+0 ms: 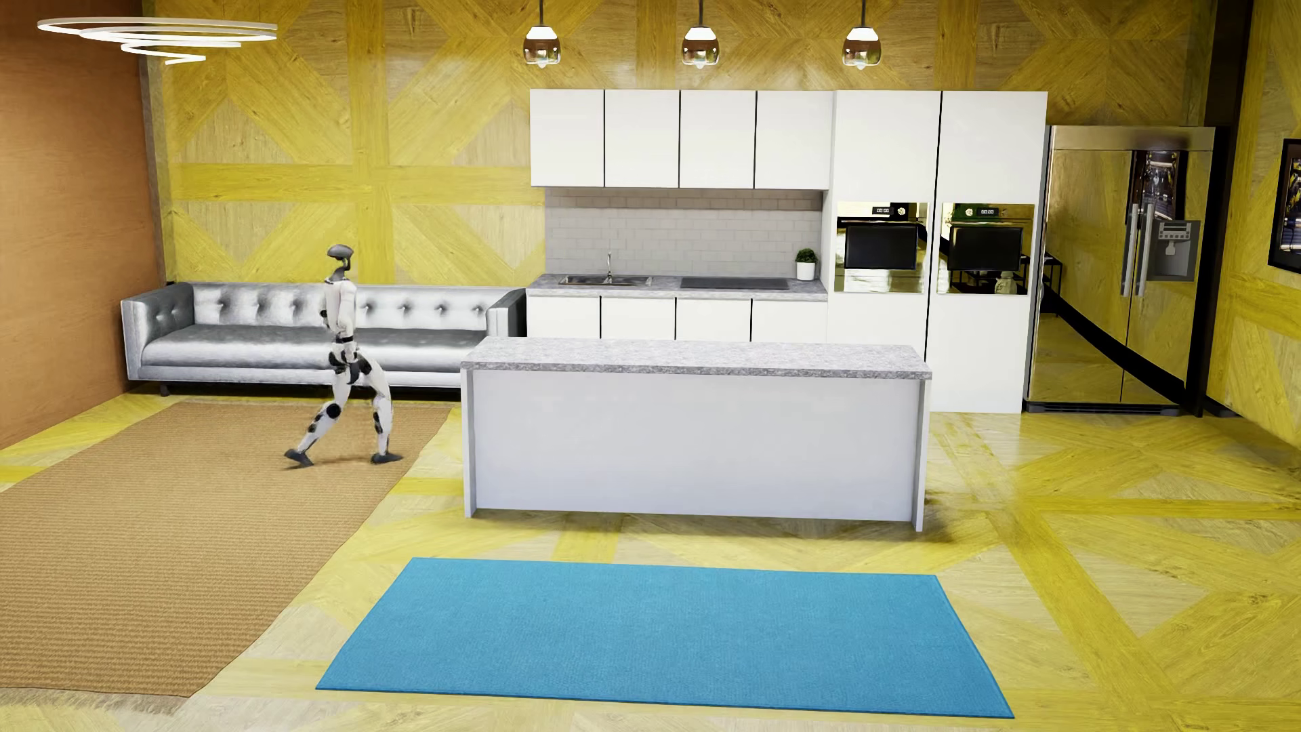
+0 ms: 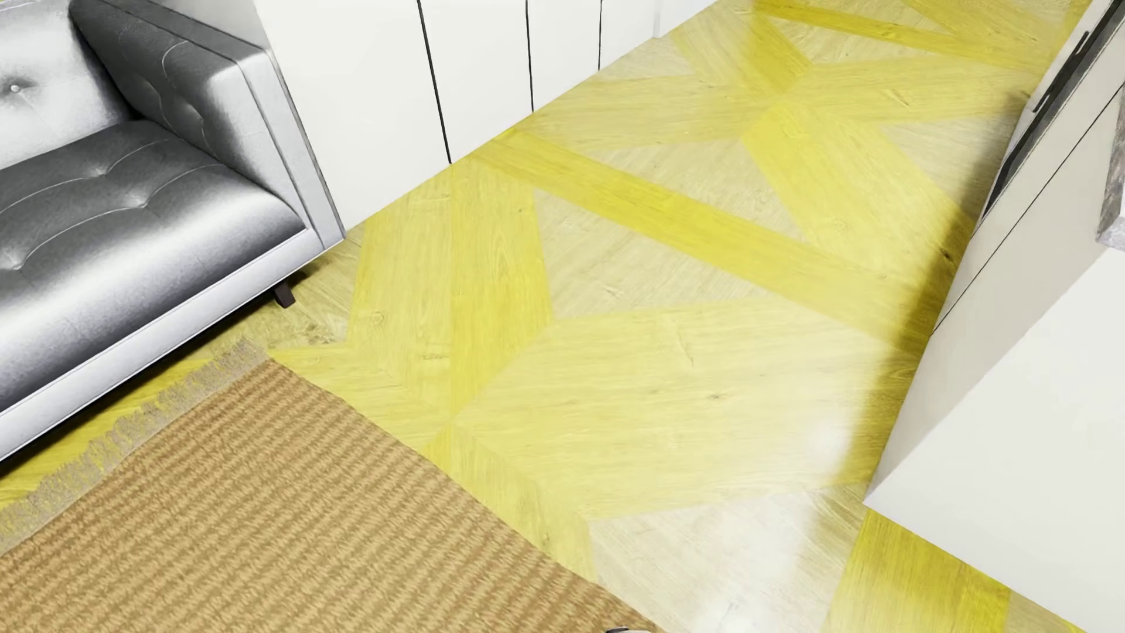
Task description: Circle the counter
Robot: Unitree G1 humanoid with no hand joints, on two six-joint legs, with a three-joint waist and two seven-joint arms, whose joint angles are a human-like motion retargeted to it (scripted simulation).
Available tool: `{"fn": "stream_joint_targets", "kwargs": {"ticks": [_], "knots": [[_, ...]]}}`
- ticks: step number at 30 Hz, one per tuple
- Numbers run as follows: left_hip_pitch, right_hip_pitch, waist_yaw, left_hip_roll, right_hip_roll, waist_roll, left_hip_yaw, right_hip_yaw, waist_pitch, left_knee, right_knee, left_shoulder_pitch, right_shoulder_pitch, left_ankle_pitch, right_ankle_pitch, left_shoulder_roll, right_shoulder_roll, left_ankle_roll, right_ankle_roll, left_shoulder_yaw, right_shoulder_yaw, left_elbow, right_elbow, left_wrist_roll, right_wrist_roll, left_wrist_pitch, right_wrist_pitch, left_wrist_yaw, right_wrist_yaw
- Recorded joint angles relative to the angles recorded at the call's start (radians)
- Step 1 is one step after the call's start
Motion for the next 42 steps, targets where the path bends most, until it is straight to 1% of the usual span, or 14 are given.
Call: {"fn": "stream_joint_targets", "kwargs": {"ticks": [3,5,10,12,15,18,22,26,28,29,31,34,37,42], "knots": [[-0.204,0.09,0.067,0.075,0.097,0.045,0.0,0.0,-0.011,0.544,0.118,0.046,0.016,0.257,0.123,-0.02,0.001,0.0,0.0,0.001,0.008,0.086,0.026,0.0,0.0,0.0,0.0,0.0,0.0],[-0.398,0.283,0.131,0.084,0.111,0.057,0.0,0.0,0.028,0.697,0.056,0.045,-0.015,0.052,-0.013,-0.031,-0.006,0.0,0.0,-0.055,0.0,0.135,0.008,0.0,0.0,0.0,0.0,0.0,0.0],[-0.648,0.618,0.338,0.061,0.059,-0.024,0.0,0.0,0.006,-0.049,-0.086,0.133,-0.138,0.084,-0.344,-0.015,-0.029,0.0,0.0,-0.056,-0.111,0.154,-0.082,0.0,0.0,0.0,0.0,0.0,0.0],[-0.715,0.689,0.396,0.096,0.042,-0.059,0.0,0.0,-0.019,-0.045,-0.049,0.165,-0.168,0.118,-0.396,-0.007,-0.041,0.0,0.0,-0.043,-0.134,0.168,-0.111,0.0,0.0,0.0,0.0,0.0,0.0],[-0.697,0.633,0.437,0.052,-0.01,-0.141,0.0,0.0,-0.006,0.215,0.387,0.164,-0.147,0.155,-0.009,-0.005,0.0,0.0,0.0,-0.046,-0.165,0.242,-0.11,0.0,0.0,0.0,0.0,0.0,0.0],[-0.498,0.335,0.306,0.083,-0.025,-0.118,0.0,0.0,0.017,0.184,0.703,0.134,-0.14,0.063,0.181,-0.041,0.027,0.0,0.0,-0.065,-0.08,0.257,-0.075,0.0,0.0,0.0,0.0,0.0,0.0],[-0.148,-0.025,0.077,0.131,-0.04,-0.051,0.0,0.0,0.01,-0.009,0.288,0.142,-0.047,-0.061,0.216,-0.028,0.036,0.0,0.0,-0.089,-0.051,0.076,-0.024,0.0,0.0,0.0,0.0,0.0,0.0],[0.071,-0.184,-0.155,0.144,-0.154,-0.032,0.0,0.0,0.001,-0.035,-0.024,0.07,0.059,-0.088,-0.215,0.031,-0.004,0.0,0.0,-0.1,-0.049,0.007,0.034,0.0,0.0,0.0,0.0,0.0,0.0],[0.11,-0.283,-0.172,0.193,-0.136,0.02,0.0,0.0,-0.018,0.026,0.12,0.06,0.097,0.102,0.201,0.022,-0.009,0.0,0.0,-0.065,-0.016,0.035,0.096,0.0,0.0,0.0,0.0,0.0,0.0],[0.069,-0.296,-0.147,0.218,-0.076,0.062,0.0,0.0,-0.025,0.128,0.201,0.066,0.089,0.261,0.253,0.006,-0.008,0.0,0.0,-0.053,0.022,0.065,0.131,0.0,0.0,0.0,0.0,0.0,0.0],[-0.102,-0.203,-0.077,0.19,0.018,0.07,0.0,0.0,-0.017,0.459,0.269,0.071,0.059,0.374,0.17,-0.004,-0.008,0.0,0.0,-0.082,0.023,0.123,0.129,0.0,0.0,0.0,0.0,0.0,0.0],[-0.398,0.125,0.062,0.12,0.135,0.046,0.0,0.0,0.025,0.749,0.146,0.086,-0.02,0.035,0.018,-0.017,-0.001,0.0,0.0,-0.128,-0.032,0.144,0.03,0.0,0.0,0.0,0.0,0.0,0.0],[-0.596,0.475,0.242,0.06,0.083,-0.017,0.0,0.0,0.048,0.424,-0.031,0.121,-0.1,-0.018,-0.201,-0.019,-0.015,0.0,0.0,-0.136,-0.161,0.132,-0.164,0.0,0.0,0.0,0.0,0.0,0.0],[-0.758,0.78,0.4,0.139,-0.014,-0.026,0.0,0.0,-0.005,-0.088,-0.097,0.163,-0.253,0.007,-0.431,-0.021,-0.032,0.0,0.0,-0.102,-0.266,0.12,-0.343,0.0,0.0,0.0,0.0,0.0,0.0]]}}
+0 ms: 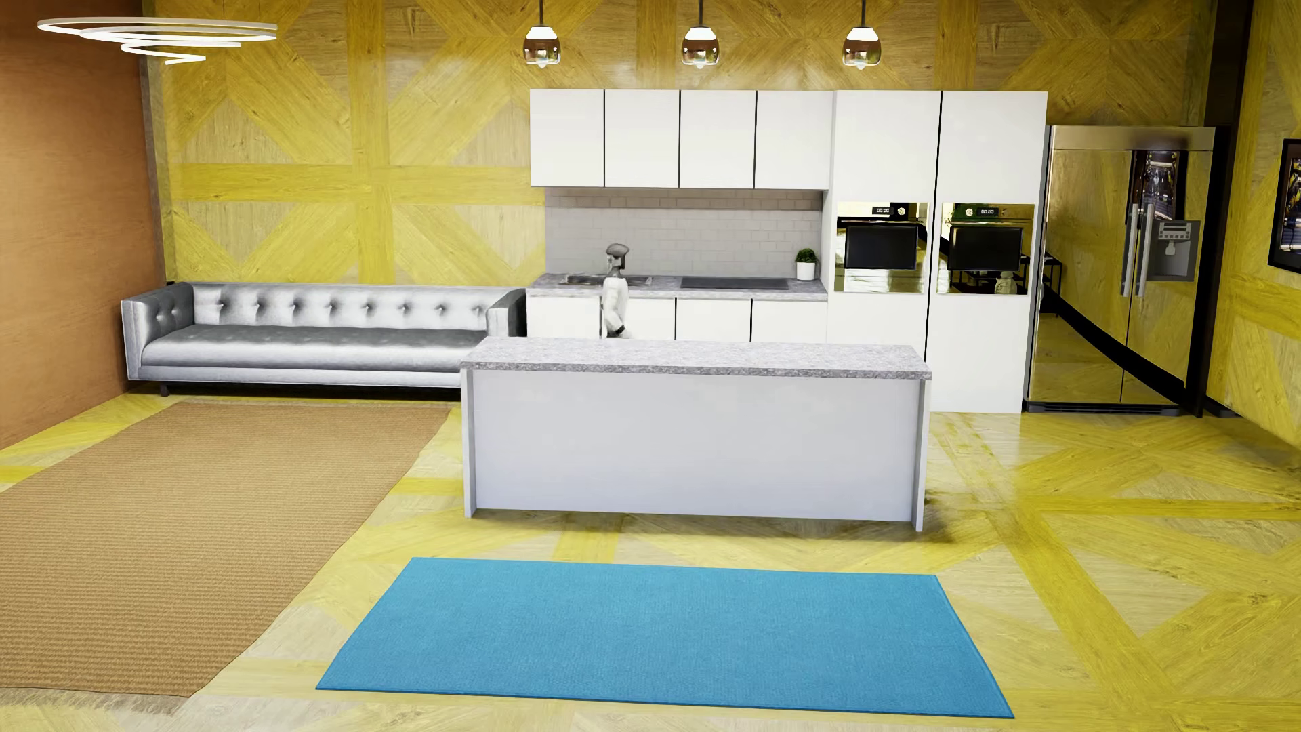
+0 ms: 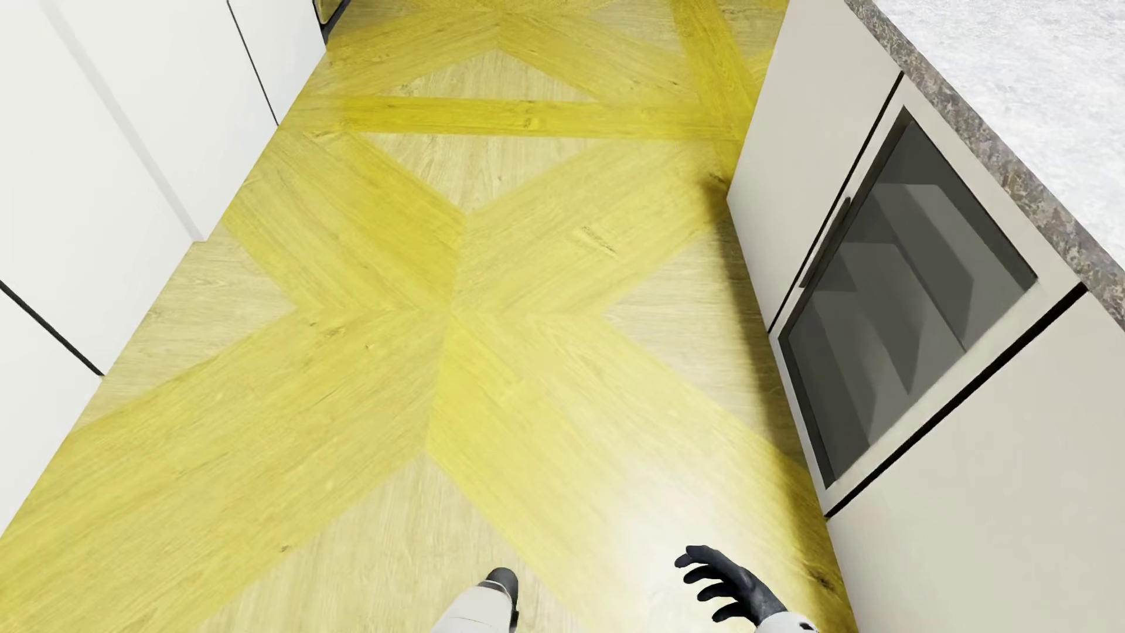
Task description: Circle the counter
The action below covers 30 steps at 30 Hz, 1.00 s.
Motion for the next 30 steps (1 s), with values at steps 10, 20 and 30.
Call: {"fn": "stream_joint_targets", "kwargs": {"ticks": [10,20,30], "knots": [[0.538,-0.628,-0.299,-0.161,-0.002,0.016,0.0,0.0,0.012,0.103,0.696,-0.116,0.206,-0.017,0.606,-0.012,0.049,0.0,0.0,-0.003,0.23,-0.008,0.358,0.0,0.0,0.0,0.0,0.0,0.0],[0.64,-0.847,-0.417,0.02,0.078,0.103,0.0,0.0,-0.024,0.619,0.286,-0.16,0.322,0.39,0.625,-0.033,0.065,0.0,0.0,0.123,0.249,-0.074,0.489,0.0,0.0,0.0,0.0,0.0,0.0],[0.091,-0.087,-0.012,-0.02,0.025,0.007,0.0,0.0,-0.029,-0.353,-0.002,0.017,-0.014,0.376,0.033,-0.019,0.0,0.0,0.0,-0.016,-0.025,0.069,0.07,0.0,0.0,0.0,0.0,0.0,0.0]]}}
